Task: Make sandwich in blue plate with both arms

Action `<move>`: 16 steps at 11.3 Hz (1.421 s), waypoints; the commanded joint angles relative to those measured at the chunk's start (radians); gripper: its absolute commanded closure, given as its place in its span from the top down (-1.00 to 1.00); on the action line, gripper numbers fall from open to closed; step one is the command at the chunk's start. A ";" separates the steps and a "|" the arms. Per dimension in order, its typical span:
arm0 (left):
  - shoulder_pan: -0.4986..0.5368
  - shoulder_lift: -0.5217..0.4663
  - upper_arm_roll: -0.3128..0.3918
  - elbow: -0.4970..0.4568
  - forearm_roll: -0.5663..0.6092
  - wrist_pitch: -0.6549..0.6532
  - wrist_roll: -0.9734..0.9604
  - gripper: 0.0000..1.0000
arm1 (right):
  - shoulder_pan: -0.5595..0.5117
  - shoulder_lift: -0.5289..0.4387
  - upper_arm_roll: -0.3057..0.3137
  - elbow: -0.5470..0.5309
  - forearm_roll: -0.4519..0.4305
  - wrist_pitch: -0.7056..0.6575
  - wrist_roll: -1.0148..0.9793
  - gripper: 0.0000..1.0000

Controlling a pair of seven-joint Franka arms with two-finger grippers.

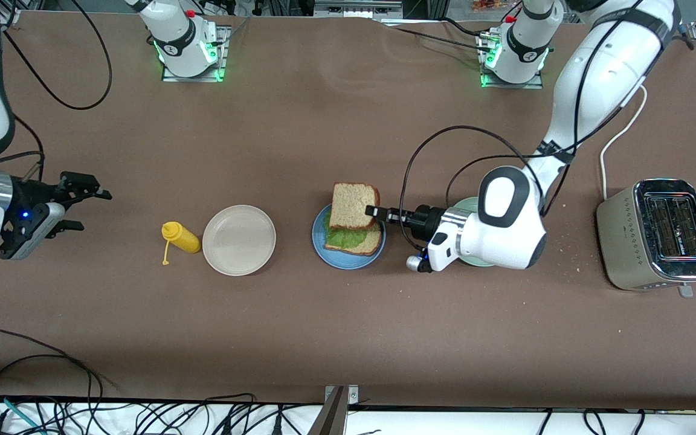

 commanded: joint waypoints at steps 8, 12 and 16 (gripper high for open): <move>-0.007 0.157 0.059 0.033 -0.120 0.090 0.278 1.00 | 0.115 -0.259 -0.037 -0.177 -0.214 0.148 0.507 1.00; -0.004 0.114 0.080 0.038 -0.050 0.087 0.277 1.00 | 0.182 -0.311 -0.078 -0.230 -0.208 0.142 0.631 1.00; 0.017 0.052 0.083 0.035 0.221 0.084 0.265 1.00 | 0.296 -0.316 -0.195 -0.228 -0.201 0.148 0.631 1.00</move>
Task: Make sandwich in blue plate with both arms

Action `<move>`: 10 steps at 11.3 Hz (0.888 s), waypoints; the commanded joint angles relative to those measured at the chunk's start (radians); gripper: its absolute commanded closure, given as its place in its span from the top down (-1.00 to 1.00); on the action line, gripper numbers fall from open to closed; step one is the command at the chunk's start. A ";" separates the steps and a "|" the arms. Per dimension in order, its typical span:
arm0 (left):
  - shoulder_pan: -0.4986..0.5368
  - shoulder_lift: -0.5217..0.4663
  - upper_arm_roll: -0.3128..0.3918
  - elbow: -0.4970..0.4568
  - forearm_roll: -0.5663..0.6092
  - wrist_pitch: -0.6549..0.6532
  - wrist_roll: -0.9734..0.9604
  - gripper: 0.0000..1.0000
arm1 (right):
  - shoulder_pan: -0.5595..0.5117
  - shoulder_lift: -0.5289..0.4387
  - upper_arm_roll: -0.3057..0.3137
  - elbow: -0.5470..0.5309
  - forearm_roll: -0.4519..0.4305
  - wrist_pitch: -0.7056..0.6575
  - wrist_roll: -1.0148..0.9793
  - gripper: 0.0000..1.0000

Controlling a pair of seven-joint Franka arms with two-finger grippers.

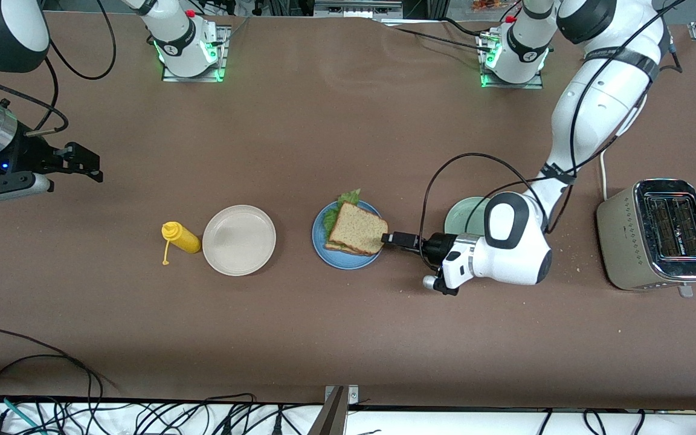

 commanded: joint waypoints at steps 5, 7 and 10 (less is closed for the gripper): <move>0.091 -0.234 0.035 -0.023 0.411 -0.184 -0.072 1.00 | 0.030 -0.020 -0.032 0.063 0.004 -0.047 0.013 1.00; 0.097 -0.372 0.035 -0.021 0.539 -0.325 -0.205 1.00 | 0.030 -0.018 -0.030 0.125 0.027 -0.131 0.037 1.00; 0.094 -0.563 0.025 -0.021 0.711 -0.497 -0.349 1.00 | 0.035 -0.020 -0.021 0.127 0.027 -0.135 0.111 1.00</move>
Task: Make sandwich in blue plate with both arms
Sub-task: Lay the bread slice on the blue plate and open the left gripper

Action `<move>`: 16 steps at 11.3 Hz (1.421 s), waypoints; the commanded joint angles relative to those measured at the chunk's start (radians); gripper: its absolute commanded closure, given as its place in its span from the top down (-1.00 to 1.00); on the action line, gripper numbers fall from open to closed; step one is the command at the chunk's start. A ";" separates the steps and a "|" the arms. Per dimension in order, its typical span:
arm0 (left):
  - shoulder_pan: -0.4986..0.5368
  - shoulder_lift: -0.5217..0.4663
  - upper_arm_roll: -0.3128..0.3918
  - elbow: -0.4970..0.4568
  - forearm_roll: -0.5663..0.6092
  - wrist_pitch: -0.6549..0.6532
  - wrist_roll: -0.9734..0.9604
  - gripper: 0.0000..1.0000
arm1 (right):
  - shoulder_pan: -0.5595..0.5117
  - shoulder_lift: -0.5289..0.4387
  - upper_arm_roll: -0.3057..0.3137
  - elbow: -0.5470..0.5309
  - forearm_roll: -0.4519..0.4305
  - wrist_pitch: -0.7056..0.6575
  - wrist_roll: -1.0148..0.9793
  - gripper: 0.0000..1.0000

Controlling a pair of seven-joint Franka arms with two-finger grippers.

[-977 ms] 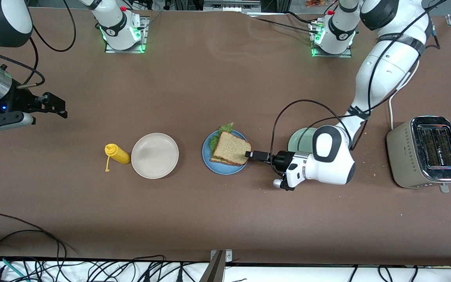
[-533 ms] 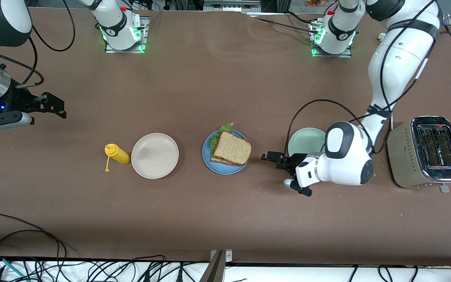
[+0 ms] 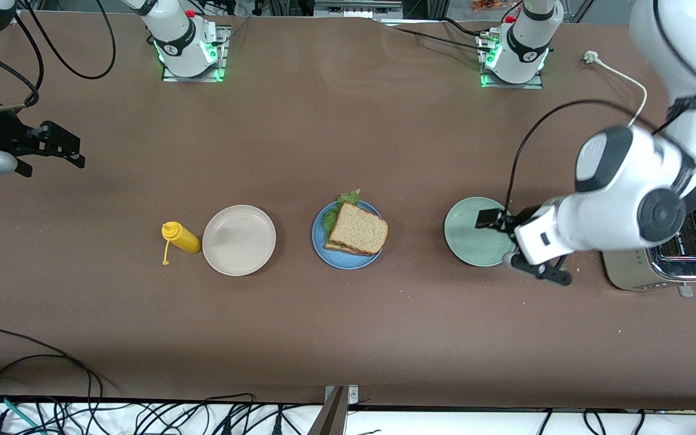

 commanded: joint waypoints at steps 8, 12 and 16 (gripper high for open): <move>-0.163 -0.431 0.322 -0.108 0.030 -0.179 -0.074 1.00 | 0.014 0.002 -0.011 0.012 0.001 -0.031 0.086 1.00; -0.199 -0.580 0.363 -0.291 -0.005 -0.133 -0.067 1.00 | 0.007 0.002 -0.017 0.012 0.001 -0.040 0.084 1.00; -0.191 -0.574 0.366 -0.276 -0.055 -0.153 -0.074 1.00 | 0.007 -0.006 -0.034 0.029 -0.028 -0.073 0.084 1.00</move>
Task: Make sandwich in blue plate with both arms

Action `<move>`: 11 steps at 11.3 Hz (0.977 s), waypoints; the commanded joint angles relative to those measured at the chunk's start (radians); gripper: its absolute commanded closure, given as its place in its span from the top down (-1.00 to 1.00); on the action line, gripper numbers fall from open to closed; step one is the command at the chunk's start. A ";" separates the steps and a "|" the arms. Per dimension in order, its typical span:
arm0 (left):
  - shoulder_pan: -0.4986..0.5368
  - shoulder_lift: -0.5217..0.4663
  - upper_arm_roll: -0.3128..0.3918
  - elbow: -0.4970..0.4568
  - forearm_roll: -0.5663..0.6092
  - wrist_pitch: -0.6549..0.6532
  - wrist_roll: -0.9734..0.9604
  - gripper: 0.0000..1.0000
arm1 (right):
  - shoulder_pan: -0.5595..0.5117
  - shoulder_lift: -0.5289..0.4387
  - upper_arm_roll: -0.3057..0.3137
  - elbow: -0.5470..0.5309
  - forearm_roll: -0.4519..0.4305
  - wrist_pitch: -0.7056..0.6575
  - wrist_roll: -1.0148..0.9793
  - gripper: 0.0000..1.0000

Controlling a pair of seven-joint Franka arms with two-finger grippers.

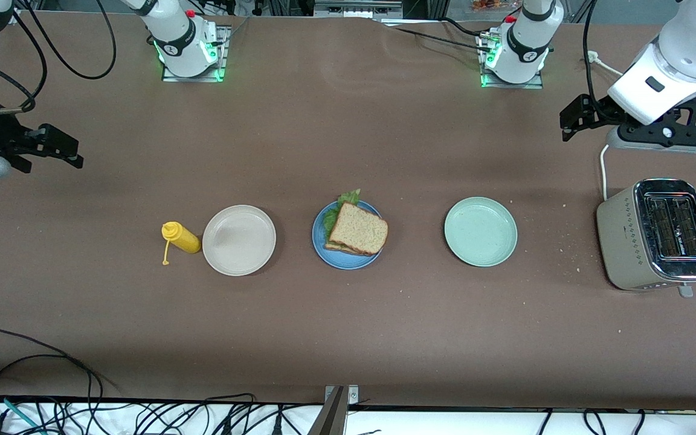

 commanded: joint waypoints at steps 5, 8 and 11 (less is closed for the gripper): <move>-0.017 -0.015 0.055 -0.026 -0.064 -0.001 0.001 1.00 | -0.001 0.007 -0.008 0.053 -0.019 -0.071 0.020 1.00; -0.014 -0.013 0.057 -0.025 -0.051 -0.006 0.003 1.00 | -0.001 0.007 -0.008 0.053 -0.017 -0.071 0.020 1.00; -0.011 -0.013 0.059 -0.025 -0.051 -0.024 0.001 1.00 | -0.001 0.007 -0.008 0.053 -0.017 -0.071 0.020 1.00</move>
